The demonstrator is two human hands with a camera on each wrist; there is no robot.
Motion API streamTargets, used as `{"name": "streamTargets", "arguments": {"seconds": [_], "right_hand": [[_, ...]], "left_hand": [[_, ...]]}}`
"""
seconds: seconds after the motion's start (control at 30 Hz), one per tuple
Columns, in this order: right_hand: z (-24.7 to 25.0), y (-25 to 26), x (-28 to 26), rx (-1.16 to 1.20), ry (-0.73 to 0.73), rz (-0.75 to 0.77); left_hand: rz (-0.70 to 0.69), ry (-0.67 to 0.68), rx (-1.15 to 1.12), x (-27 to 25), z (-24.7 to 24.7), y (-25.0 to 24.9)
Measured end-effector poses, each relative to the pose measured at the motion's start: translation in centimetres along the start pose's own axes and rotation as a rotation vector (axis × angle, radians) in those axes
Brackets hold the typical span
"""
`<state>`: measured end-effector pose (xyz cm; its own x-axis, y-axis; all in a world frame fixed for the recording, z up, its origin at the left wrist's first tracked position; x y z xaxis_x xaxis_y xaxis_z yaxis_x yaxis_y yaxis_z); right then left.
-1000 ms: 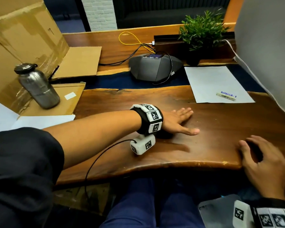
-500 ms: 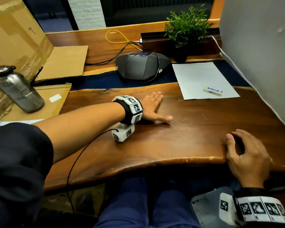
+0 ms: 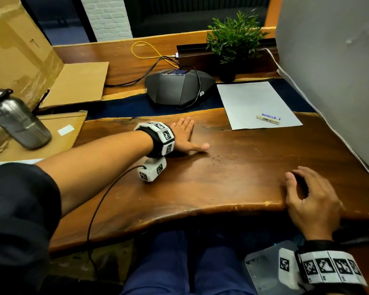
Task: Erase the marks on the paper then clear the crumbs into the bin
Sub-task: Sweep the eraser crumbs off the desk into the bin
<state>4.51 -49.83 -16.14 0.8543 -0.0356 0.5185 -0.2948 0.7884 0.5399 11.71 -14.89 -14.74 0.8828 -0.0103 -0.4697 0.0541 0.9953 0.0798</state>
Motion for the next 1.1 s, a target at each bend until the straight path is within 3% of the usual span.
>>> {"name": "streamTargets", "arguments": {"seconds": [0.27, 0.4, 0.5, 0.57, 0.7, 0.93, 1.03, 1.1], "right_hand": [[0.1, 0.1, 0.0, -0.003, 0.01, -0.001], [0.2, 0.1, -0.1, -0.008, 0.016, 0.006], [0.4, 0.2, -0.1, -0.004, 0.006, -0.002], [0.3, 0.4, -0.1, -0.006, 0.009, -0.001], [0.4, 0.4, 0.0, -0.009, 0.003, -0.003], [0.5, 0.7, -0.1, -0.005, 0.004, -0.011], [0.6, 0.7, -0.1, -0.005, 0.011, -0.002], [0.6, 0.6, -0.1, -0.004, 0.016, 0.006]], "left_hand": [[-0.294, 0.0, -0.026, -1.1, -0.2, -11.8], [-0.411, 0.033, -0.081, -2.9, -0.1, -12.9], [-0.385, 0.0, -0.224, -3.7, 1.2, -10.4], [-0.27, -0.039, -0.239, -3.1, 1.7, -7.7], [-0.065, 0.013, -0.135, -1.7, 0.9, -4.8], [-0.345, 0.027, -0.012, -2.4, -0.2, -13.5], [-0.447, 0.037, -0.079, -3.6, 0.4, -16.0], [-0.454, -0.015, -0.171, -4.8, 1.1, -15.2]]}}
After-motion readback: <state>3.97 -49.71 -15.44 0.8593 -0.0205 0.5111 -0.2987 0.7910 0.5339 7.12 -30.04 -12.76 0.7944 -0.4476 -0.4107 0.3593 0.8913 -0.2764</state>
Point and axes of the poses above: each hand's wrist, its own x-axis towards the middle knuckle, its own z-axis out of the back of the hand, y = z × x, the point moved 7 cm from there along x, towards the middle knuckle, and after that the axes turned 4 degrees about x, right-handed, at the moved point
